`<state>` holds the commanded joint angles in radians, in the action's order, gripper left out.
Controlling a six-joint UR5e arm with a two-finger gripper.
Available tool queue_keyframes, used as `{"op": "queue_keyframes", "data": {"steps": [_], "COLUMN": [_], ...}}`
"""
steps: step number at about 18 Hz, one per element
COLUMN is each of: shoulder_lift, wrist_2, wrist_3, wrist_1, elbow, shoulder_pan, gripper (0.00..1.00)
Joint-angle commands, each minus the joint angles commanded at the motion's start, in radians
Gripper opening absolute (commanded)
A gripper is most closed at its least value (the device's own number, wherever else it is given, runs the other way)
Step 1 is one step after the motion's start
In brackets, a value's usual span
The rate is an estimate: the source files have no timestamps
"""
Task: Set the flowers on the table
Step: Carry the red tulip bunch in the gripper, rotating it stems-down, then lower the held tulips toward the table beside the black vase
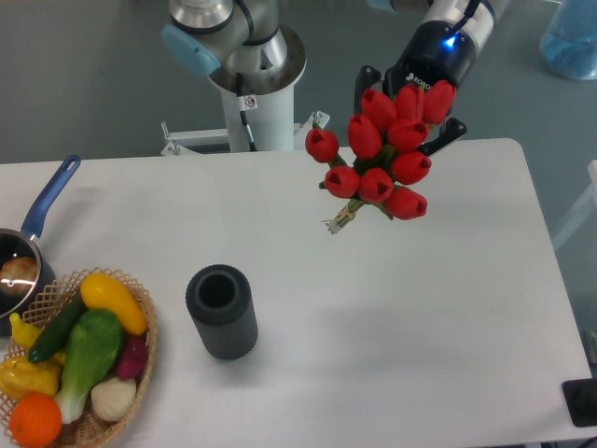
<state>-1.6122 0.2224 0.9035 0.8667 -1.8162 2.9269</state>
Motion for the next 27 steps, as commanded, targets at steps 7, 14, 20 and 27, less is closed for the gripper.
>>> {"op": "queue_keyframes", "data": {"steps": [7, 14, 20, 27], "shoulder_lift": [0.009, 0.031, 0.014, -0.064], "wrist_2": [0.021, 0.213, 0.535, 0.860], "wrist_3": [0.000, 0.003, 0.006, 0.009], "wrist_1": [0.002, 0.002, 0.003, 0.037], "elbow": [-0.005, 0.015, 0.026, 0.048], "shoulder_pan": [0.008, -0.008, -0.025, -0.153], "gripper": [0.38, 0.38, 0.37, 0.37]}}
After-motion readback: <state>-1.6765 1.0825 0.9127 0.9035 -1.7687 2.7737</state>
